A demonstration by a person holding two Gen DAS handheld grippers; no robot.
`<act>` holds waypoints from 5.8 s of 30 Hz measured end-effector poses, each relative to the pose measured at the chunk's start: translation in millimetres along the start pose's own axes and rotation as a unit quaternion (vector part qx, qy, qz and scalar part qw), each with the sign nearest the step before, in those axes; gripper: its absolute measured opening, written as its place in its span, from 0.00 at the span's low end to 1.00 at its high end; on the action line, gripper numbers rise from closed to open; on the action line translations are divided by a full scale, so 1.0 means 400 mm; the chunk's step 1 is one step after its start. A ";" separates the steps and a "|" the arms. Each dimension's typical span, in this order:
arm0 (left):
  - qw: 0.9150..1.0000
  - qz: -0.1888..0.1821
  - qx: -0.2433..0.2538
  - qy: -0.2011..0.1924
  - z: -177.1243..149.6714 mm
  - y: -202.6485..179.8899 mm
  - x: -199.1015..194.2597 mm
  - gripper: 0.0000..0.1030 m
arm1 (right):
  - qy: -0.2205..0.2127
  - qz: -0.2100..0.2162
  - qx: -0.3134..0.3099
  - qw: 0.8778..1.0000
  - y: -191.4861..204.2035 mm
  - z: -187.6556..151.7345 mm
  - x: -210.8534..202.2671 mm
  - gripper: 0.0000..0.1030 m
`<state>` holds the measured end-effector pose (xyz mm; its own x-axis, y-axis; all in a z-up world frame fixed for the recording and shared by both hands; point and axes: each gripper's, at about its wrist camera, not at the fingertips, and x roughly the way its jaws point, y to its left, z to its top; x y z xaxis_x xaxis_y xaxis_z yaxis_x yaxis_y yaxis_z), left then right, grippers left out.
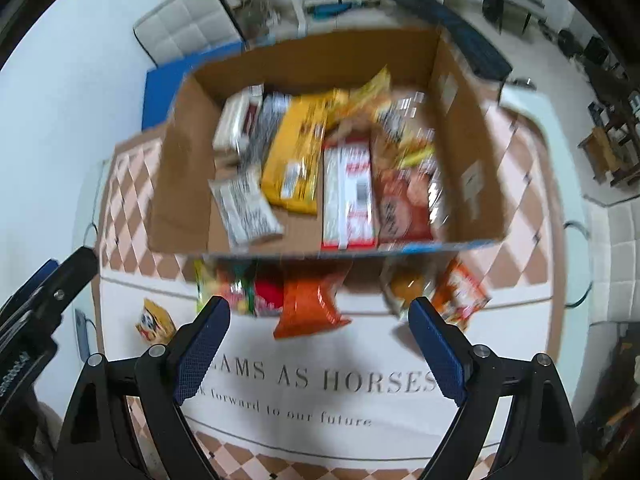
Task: Organize snacks
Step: 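Grasp the panda-print yellow bag with left tool while right tool grasps the orange bag, then carry both bags over the box and open both tools to drop them, then grasp the red triangle packet with left tool while right tool grasps the orange panda bag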
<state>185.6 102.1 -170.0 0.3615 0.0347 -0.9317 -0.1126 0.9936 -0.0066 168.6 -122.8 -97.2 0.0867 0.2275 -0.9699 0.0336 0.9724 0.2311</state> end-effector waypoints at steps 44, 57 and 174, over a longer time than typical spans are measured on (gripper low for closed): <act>0.975 0.011 0.002 0.220 -0.212 0.282 0.412 0.85 | 0.109 0.003 0.013 0.994 0.026 -0.184 0.307 0.54; 0.981 0.010 0.002 0.193 -0.178 0.247 0.398 0.49 | 0.102 0.003 0.007 0.995 0.028 -0.158 0.281 0.53; 0.995 -0.020 -0.018 0.095 -0.171 -0.112 0.162 0.87 | 0.034 0.048 0.238 0.969 -0.477 -0.101 0.125 0.93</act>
<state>150.7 52.4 -255.1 0.1844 -0.0294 -0.9824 -0.1366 0.9891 -0.0553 126.2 -294.8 -193.0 0.0475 0.3351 -0.9410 0.4859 0.8153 0.3149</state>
